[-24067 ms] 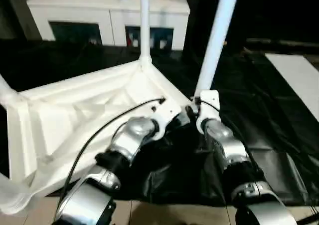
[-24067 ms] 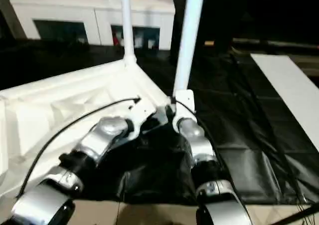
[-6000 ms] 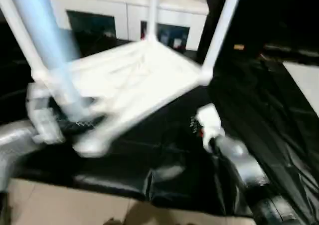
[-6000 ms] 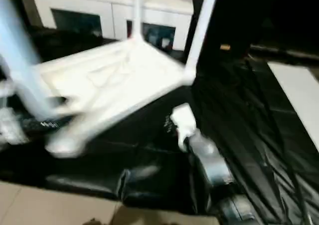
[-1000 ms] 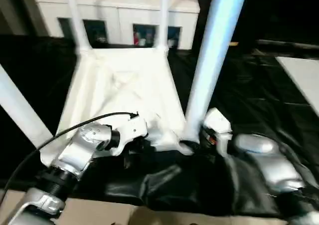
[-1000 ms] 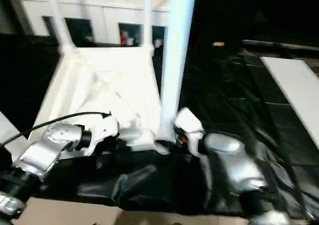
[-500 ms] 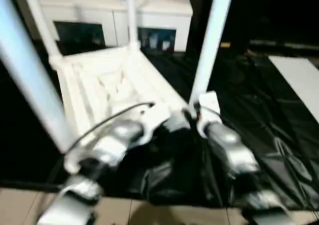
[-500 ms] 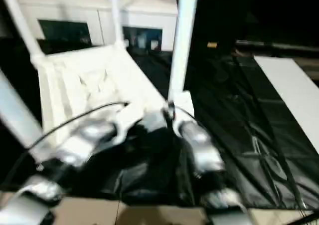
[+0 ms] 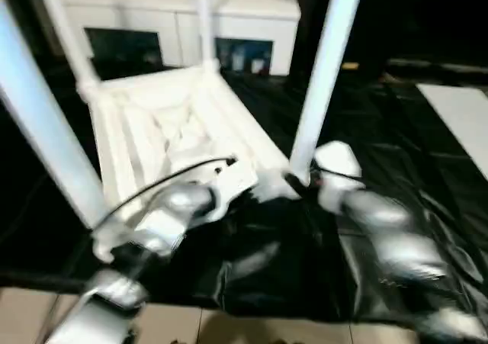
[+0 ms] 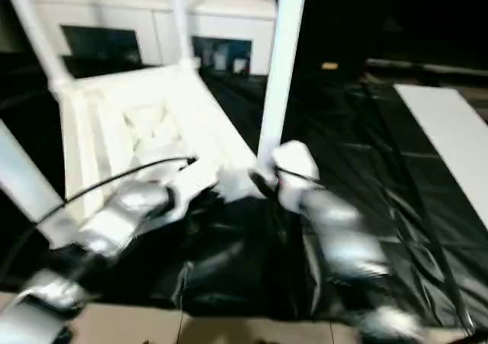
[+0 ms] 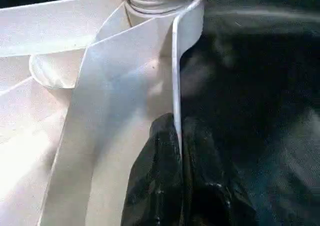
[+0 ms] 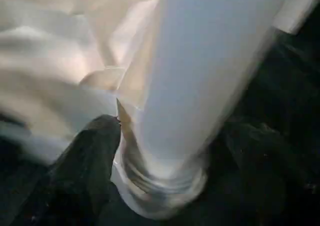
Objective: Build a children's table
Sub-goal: Rotate leg to tighten
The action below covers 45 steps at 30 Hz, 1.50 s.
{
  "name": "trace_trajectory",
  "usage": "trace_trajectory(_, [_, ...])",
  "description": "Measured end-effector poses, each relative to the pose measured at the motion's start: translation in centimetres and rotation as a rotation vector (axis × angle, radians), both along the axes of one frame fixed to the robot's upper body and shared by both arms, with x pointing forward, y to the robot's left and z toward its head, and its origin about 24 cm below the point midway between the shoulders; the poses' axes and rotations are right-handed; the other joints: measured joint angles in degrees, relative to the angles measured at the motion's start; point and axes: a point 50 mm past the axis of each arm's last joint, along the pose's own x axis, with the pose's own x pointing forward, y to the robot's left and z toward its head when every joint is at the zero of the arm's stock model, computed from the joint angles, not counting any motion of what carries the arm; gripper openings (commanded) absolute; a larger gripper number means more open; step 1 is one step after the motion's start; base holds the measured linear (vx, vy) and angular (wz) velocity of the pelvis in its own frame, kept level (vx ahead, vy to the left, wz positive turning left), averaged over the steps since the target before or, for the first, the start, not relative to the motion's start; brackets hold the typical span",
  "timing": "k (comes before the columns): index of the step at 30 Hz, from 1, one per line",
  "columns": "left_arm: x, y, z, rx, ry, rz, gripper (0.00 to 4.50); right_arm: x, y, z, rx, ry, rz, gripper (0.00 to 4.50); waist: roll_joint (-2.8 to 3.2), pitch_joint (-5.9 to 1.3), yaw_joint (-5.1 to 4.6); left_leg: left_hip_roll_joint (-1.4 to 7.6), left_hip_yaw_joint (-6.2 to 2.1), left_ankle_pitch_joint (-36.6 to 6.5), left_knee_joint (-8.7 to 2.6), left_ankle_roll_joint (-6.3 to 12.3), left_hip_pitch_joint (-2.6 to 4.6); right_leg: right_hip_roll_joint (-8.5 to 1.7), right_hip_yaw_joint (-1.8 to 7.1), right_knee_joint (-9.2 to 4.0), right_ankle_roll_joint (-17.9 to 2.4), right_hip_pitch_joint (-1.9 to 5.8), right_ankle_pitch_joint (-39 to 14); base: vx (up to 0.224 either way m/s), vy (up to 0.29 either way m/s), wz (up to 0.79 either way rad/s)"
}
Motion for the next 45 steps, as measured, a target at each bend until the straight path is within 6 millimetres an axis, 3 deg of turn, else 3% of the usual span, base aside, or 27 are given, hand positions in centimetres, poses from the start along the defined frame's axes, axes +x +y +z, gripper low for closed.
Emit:
trace_trajectory(3, [-0.9,1.4,0.2,-0.013,0.035,-0.105,0.0,-2.2,-0.9,-0.7,-0.028,0.082,0.185,3.64,-0.01,-0.01,0.47,0.11,0.01,0.0,-0.08,-0.01,0.16,0.08,-0.01,0.54,0.0,-0.05,0.0,0.038,-0.021,0.03])
trace_trajectory(7, [-1.3,2.2,0.6,-0.02,0.071,-0.168,0.0,-2.8,-0.9,-0.6,-0.034,0.113,0.278,3.64,0.05,-0.04,0.76,0.17,0.02,0.0,-0.1,-0.04,-0.06,0.09,-0.02,0.56,-0.2,-0.18,0.0,0.014,-0.006,0.01])
trace_trajectory(14, [-1.5,2.9,0.9,-0.013,0.095,-0.211,0.0,-2.7,0.3,-0.6,0.011,0.117,0.311,3.64,-0.05,-0.01,0.75,0.09,0.31,0.0,0.24,0.02,-0.06,-0.09,0.17,0.44,-0.3,-0.19,-0.1,0.0,0.0,0.0])
trace_trajectory(15, [-1.5,3.0,0.9,-0.012,0.095,-0.212,0.0,-2.6,0.4,-0.5,0.018,0.116,0.315,3.37,-0.06,0.0,0.74,0.09,0.32,0.0,0.25,0.02,-0.04,-0.08,0.19,0.46,-0.3,-0.19,-0.1,0.0,0.0,0.0])
trace_trajectory(25, [-1.6,3.0,0.9,-0.007,0.102,-0.224,0.0,-2.5,0.4,-0.4,0.037,0.119,0.322,2.59,-0.05,0.0,0.72,0.13,0.41,0.0,0.24,0.01,0.02,-0.07,0.21,0.51,-0.2,-0.18,-0.1,0.0,0.0,0.0])
trace_trajectory(31, [-1.6,3.1,0.9,-0.006,0.104,-0.228,0.0,-2.4,0.4,-0.5,0.048,0.121,0.319,2.51,-0.06,-0.01,0.65,0.13,0.44,0.0,0.24,0.01,0.05,-0.07,0.24,0.54,-0.2,-0.18,-0.1,0.0,0.0,0.0])
trace_trajectory(38, [-0.6,1.7,0.3,-0.013,0.079,-0.109,0.0,-1.3,1.7,-1.9,0.129,0.102,0.093,2.5,-0.17,-0.1,0.13,0.1,0.58,0.0,0.27,0.0,0.48,-0.05,0.42,0.69,0.0,0.15,-0.2,0.0,0.0,0.0])
trace_trajectory(45, [1.2,-1.9,-0.5,-0.029,0.023,0.119,0.0,1.8,4.8,-2.5,0.14,0.069,-0.368,2.49,0.27,-0.38,-0.98,0.0,0.53,0.0,0.27,0.0,0.51,-0.05,0.44,0.56,0.1,0.15,-0.3,0.0,0.0,0.0])
